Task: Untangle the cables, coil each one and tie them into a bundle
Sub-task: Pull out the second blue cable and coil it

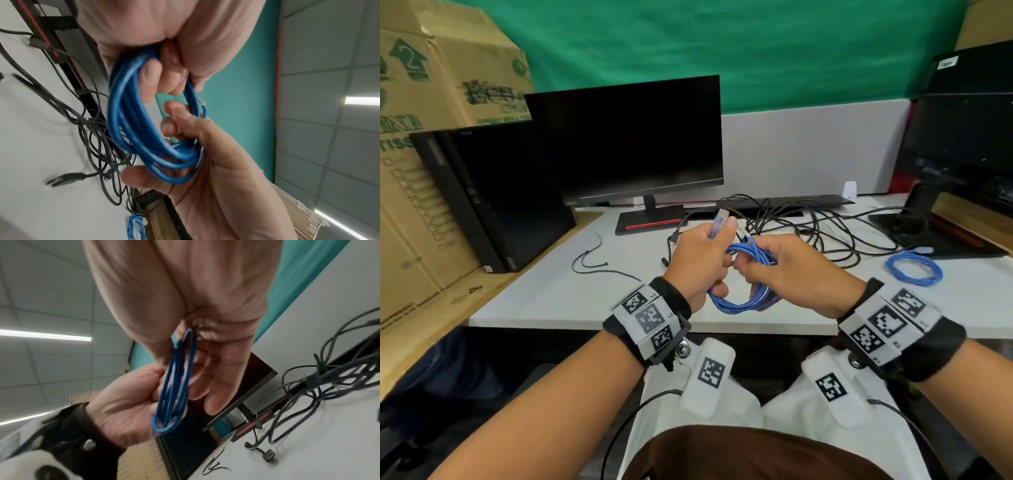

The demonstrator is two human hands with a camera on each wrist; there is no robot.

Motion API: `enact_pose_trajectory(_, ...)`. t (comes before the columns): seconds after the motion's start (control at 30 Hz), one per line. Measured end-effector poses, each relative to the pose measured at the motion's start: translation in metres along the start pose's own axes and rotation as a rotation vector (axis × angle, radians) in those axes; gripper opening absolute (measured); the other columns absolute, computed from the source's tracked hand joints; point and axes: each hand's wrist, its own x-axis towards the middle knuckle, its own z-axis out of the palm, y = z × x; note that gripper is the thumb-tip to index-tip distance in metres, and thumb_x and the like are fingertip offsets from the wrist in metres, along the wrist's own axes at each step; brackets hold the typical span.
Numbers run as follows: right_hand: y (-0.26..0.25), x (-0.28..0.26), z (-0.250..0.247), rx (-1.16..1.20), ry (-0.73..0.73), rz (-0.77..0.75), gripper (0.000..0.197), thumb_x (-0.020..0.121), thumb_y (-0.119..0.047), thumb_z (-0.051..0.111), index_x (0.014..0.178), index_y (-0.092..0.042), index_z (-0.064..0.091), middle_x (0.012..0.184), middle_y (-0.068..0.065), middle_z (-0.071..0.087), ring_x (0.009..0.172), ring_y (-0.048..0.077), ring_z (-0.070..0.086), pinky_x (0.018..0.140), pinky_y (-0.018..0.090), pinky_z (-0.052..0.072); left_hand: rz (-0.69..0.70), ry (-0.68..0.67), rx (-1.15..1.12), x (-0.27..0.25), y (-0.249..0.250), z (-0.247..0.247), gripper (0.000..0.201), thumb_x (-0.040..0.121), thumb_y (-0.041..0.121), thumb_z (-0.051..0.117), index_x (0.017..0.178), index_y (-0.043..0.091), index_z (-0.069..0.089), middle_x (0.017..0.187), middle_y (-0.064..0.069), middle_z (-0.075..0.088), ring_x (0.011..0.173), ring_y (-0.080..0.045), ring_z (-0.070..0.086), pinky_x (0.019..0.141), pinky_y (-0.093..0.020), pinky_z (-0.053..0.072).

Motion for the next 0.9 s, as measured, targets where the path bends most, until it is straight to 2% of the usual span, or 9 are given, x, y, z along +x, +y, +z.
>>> enact_pose_trajectory(0.13, -0.002, 0.002, 0.006, -0.023, 0.126, -0.046, 0.022, 0.101, -0.01, 0.049, 0.115, -0.024, 0.057, 0.086, 0.002, 0.065, 0.064, 0.015, 0.072, 0.046, 0.016, 0.046, 0.043, -0.013, -0.005, 0.002, 0.002, 0.0, 0.026, 0.103, 0.038, 0.049, 0.096, 0.016, 0.06, 0.05, 0.009, 0.032, 0.043, -0.01, 0.026, 0.04, -0.023, 0.029)
enact_pose_trajectory(0.23, -0.004, 0.001, 0.01, 0.012, 0.168, -0.105, 0.031, 0.101, -0.008, 0.047, 0.12, -0.031, 0.056, 0.093, 0.005, 0.066, 0.066, 0.013, 0.072, 0.048, 0.014, 0.046, 0.068, -0.052, -0.021, 0.001, 0.003, -0.002, 0.03, 0.105, 0.037, 0.047, 0.087, 0.023, 0.067, 0.053, 0.007, 0.032, 0.045, -0.011, 0.028, 0.042, -0.025, 0.032)
enact_pose_trajectory(0.3, -0.005, 0.001, 0.009, 0.127, 0.171, -0.103, 0.028, 0.103, -0.009, 0.047, 0.115, -0.029, 0.061, 0.095, 0.01, 0.066, 0.067, 0.017, 0.071, 0.052, 0.021, 0.054, 0.046, -0.105, -0.04, 0.001, 0.005, -0.005, 0.03, 0.104, 0.04, 0.047, 0.097, 0.021, 0.07, 0.054, 0.008, 0.032, 0.046, -0.01, 0.028, 0.044, -0.026, 0.033)
enact_pose_trajectory(0.4, -0.009, 0.002, 0.006, 0.343, 0.199, -0.052, 0.023, 0.103, -0.01, 0.047, 0.107, -0.019, 0.067, 0.085, 0.009, 0.061, 0.06, 0.02, 0.063, 0.06, 0.04, 0.062, -0.006, -0.218, -0.133, 0.002, 0.008, -0.009, 0.031, 0.102, 0.043, 0.05, 0.106, 0.019, 0.069, 0.059, 0.007, 0.03, 0.048, -0.009, 0.026, 0.045, -0.025, 0.035)
enact_pose_trajectory(0.53, -0.011, 0.005, -0.001, 0.538, 0.289, 0.107, 0.021, 0.104, -0.014, 0.045, 0.102, -0.007, 0.064, 0.082, 0.012, 0.068, 0.055, 0.022, 0.065, 0.057, 0.04, 0.061, 0.008, -0.271, -0.171, 0.001, 0.01, -0.008, 0.041, 0.104, 0.047, 0.041, 0.1, 0.011, 0.059, 0.06, 0.003, 0.036, 0.048, -0.01, 0.029, 0.046, -0.026, 0.041)
enact_pose_trajectory(0.6, -0.011, 0.006, -0.006, 0.622, 0.301, 0.158, 0.019, 0.105, -0.019, 0.045, 0.106, -0.009, 0.062, 0.081, 0.014, 0.071, 0.052, 0.023, 0.065, 0.056, 0.039, 0.06, 0.053, -0.298, -0.132, 0.0, 0.009, -0.007, 0.038, 0.107, 0.037, 0.038, 0.105, 0.007, 0.06, 0.063, 0.002, 0.038, 0.05, -0.01, 0.032, 0.047, -0.027, 0.044)
enact_pose_trajectory(0.7, -0.009, 0.006, -0.01, 0.648, 0.286, 0.181, 0.019, 0.106, -0.022, 0.043, 0.117, -0.015, 0.057, 0.083, 0.018, 0.071, 0.044, 0.021, 0.056, 0.052, 0.039, 0.058, 0.173, -0.278, 0.05, -0.003, 0.008, -0.006, 0.031, 0.108, 0.018, 0.036, 0.117, 0.001, 0.061, 0.067, 0.0, 0.04, 0.054, -0.01, 0.038, 0.051, -0.032, 0.05)
enact_pose_trajectory(0.8, -0.005, 0.008, -0.011, 0.526, 0.26, 0.193, 0.024, 0.107, -0.018, 0.042, 0.121, -0.014, 0.061, 0.082, 0.02, 0.067, 0.041, 0.017, 0.049, 0.048, 0.036, 0.056, 0.423, -0.161, 0.49, -0.003, 0.004, -0.004, 0.027, 0.106, 0.014, 0.042, 0.109, 0.001, 0.065, 0.065, 0.002, 0.045, 0.058, -0.012, 0.042, 0.062, -0.044, 0.047)
enact_pose_trajectory(0.9, -0.003, 0.009, -0.011, 0.28, 0.215, 0.164, 0.028, 0.105, -0.014, 0.044, 0.102, -0.007, 0.071, 0.07, 0.011, 0.052, 0.038, 0.015, 0.048, 0.054, 0.049, 0.06, 0.603, -0.094, 0.828, -0.005, -0.002, -0.001, 0.021, 0.104, 0.016, 0.047, 0.112, 0.011, 0.066, 0.075, 0.009, 0.052, 0.069, -0.008, 0.044, 0.067, -0.026, 0.034)
